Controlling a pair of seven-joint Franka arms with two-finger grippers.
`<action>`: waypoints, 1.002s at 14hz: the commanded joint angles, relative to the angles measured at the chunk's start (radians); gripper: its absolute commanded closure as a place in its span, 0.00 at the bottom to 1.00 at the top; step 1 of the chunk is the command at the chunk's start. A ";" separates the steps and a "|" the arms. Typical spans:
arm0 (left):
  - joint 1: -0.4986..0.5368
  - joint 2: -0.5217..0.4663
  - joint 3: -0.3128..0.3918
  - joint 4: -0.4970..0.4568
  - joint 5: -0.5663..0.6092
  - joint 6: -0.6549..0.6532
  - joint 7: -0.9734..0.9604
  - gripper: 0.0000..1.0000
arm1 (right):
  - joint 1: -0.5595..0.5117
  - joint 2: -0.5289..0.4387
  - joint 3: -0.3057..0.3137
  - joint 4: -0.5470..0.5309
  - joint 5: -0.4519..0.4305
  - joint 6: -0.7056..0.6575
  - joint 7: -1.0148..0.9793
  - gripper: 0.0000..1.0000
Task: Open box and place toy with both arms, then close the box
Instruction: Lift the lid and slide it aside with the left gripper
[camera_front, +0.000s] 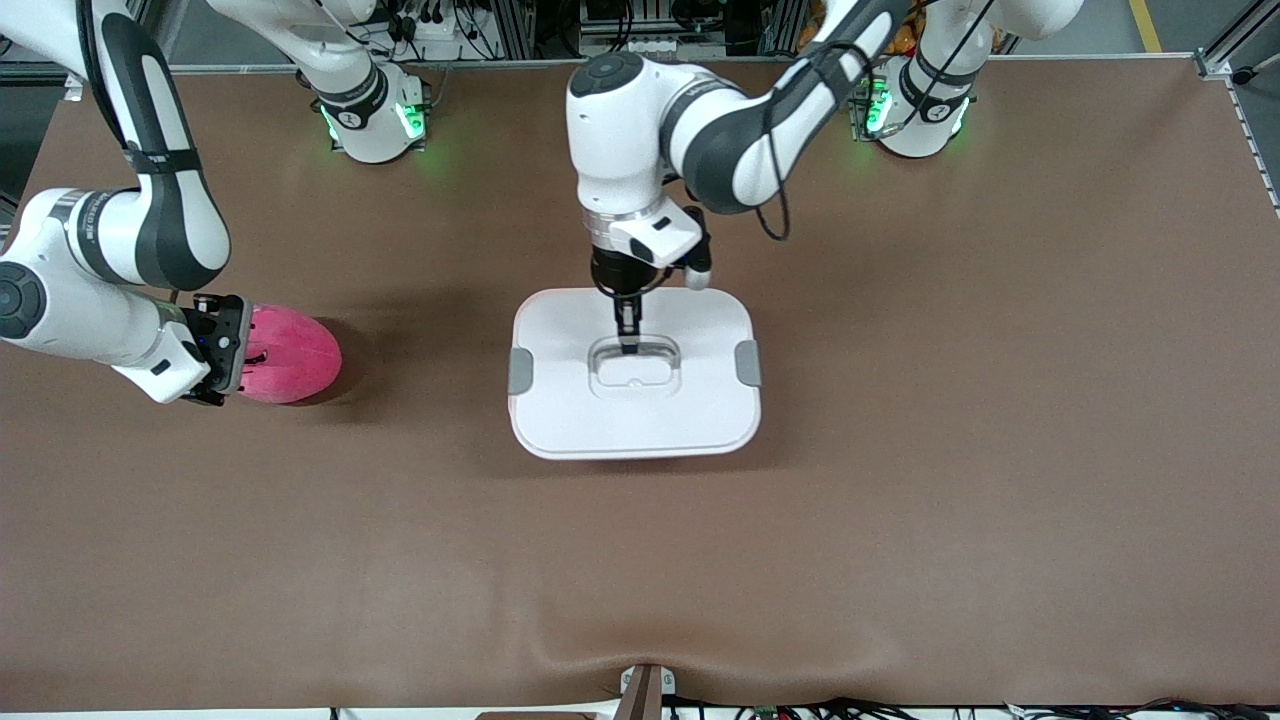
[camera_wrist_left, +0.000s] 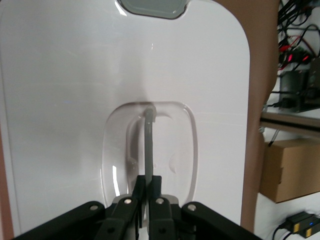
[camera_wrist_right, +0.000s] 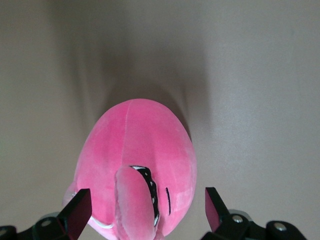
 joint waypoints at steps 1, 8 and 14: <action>0.088 -0.059 -0.008 -0.021 0.015 -0.041 0.032 1.00 | -0.022 -0.029 0.004 -0.043 -0.006 0.034 -0.083 0.31; 0.403 -0.150 -0.024 -0.084 -0.008 -0.088 0.325 1.00 | -0.056 -0.027 0.006 -0.036 0.011 0.052 -0.136 1.00; 0.665 -0.174 -0.073 -0.115 -0.130 -0.023 0.607 1.00 | -0.050 -0.022 0.006 0.050 0.060 -0.081 -0.044 1.00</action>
